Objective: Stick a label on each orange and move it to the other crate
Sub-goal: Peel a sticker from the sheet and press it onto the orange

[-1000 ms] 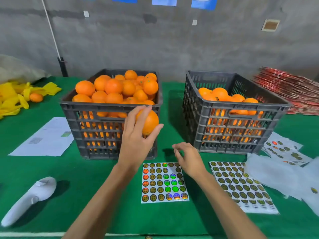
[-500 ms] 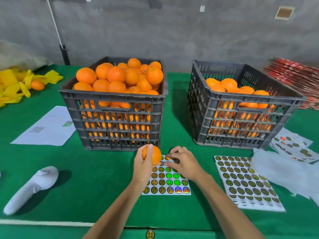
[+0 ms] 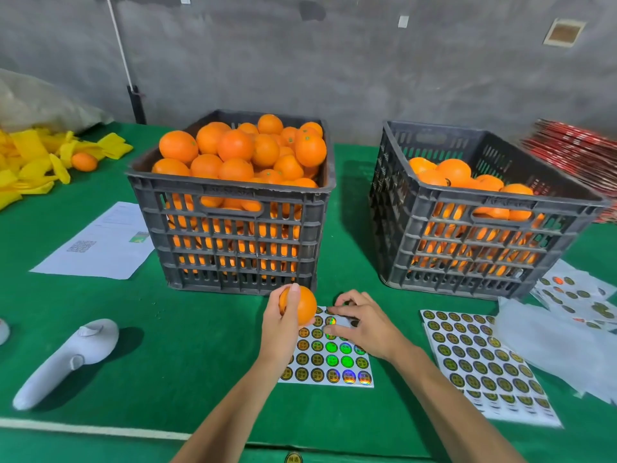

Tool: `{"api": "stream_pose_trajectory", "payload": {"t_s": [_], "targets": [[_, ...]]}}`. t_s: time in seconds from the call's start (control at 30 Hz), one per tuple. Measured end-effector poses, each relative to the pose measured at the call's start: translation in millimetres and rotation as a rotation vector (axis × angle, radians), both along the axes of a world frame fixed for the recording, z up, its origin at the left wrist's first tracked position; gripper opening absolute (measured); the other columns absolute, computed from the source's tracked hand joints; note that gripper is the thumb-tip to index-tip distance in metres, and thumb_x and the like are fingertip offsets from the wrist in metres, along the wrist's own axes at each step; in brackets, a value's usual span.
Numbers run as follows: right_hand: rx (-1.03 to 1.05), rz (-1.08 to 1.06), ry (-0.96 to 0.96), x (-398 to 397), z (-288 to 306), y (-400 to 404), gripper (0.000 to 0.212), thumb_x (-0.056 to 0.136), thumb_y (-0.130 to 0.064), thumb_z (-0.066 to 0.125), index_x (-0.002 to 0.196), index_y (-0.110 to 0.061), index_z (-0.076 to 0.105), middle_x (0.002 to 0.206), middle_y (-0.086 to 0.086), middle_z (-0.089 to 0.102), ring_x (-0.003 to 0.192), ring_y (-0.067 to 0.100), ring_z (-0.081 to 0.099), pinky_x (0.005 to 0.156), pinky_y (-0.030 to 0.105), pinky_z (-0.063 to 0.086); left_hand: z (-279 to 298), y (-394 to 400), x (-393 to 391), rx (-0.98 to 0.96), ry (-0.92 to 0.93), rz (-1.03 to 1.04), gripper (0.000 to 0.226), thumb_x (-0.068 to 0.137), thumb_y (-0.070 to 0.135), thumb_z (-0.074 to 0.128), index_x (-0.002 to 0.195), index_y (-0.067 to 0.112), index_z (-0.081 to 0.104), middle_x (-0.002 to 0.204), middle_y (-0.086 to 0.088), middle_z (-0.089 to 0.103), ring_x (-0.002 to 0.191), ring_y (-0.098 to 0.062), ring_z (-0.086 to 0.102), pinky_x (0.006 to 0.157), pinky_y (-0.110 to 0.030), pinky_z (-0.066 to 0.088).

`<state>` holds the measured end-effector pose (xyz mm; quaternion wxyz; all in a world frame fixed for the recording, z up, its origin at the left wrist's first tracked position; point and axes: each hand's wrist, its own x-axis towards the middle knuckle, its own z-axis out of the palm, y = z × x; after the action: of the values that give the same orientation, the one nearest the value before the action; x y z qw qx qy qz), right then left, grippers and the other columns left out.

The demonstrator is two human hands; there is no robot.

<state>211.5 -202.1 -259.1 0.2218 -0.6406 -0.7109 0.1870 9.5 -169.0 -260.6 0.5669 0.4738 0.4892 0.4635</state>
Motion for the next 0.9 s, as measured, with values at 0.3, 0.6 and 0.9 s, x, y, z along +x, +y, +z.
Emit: {"api": "stream_pose_trajectory", "payload": {"t_s": [0.3, 0.6, 0.9], "targets": [[-0.002, -0.177, 0.299, -15, -3, -2, 0.017, 0.086, -0.044, 0.079, 0.098, -0.031, 0.08, 0.101, -0.018, 0.062, 0.105, 0.005, 0.052, 0.095, 0.031, 0.041, -1, 0, 0, 0.004, 0.006, 0.015, 0.043, 0.098, 0.061, 0.054, 0.133, 0.036, 0.055, 0.125, 0.013, 0.055, 0.112, -0.021, 0.064, 0.095, -0.05, 0.058], [-0.07, -0.279, 0.418, -24, 3, 5, 0.021, 0.089, -0.026, 0.076, 0.069, -0.029, 0.078, 0.092, -0.013, 0.067, 0.095, 0.005, 0.062, 0.093, 0.032, 0.046, 1, -1, -1, 0.005, 0.008, -0.003, 0.059, 0.087, 0.072, 0.051, 0.134, 0.036, 0.055, 0.127, 0.01, 0.054, 0.111, -0.025, 0.067, 0.093, -0.049, 0.06], [-0.106, -0.297, 0.336, -22, 7, 11, 0.024, 0.097, -0.023, 0.067, 0.075, -0.021, 0.075, 0.103, -0.01, 0.066, 0.099, 0.007, 0.062, 0.096, 0.032, 0.05, 1, -3, -2, 0.013, 0.008, -0.004, 0.046, 0.096, 0.064, 0.053, 0.134, 0.039, 0.054, 0.126, 0.015, 0.053, 0.114, -0.02, 0.063, 0.096, -0.049, 0.058]]}}
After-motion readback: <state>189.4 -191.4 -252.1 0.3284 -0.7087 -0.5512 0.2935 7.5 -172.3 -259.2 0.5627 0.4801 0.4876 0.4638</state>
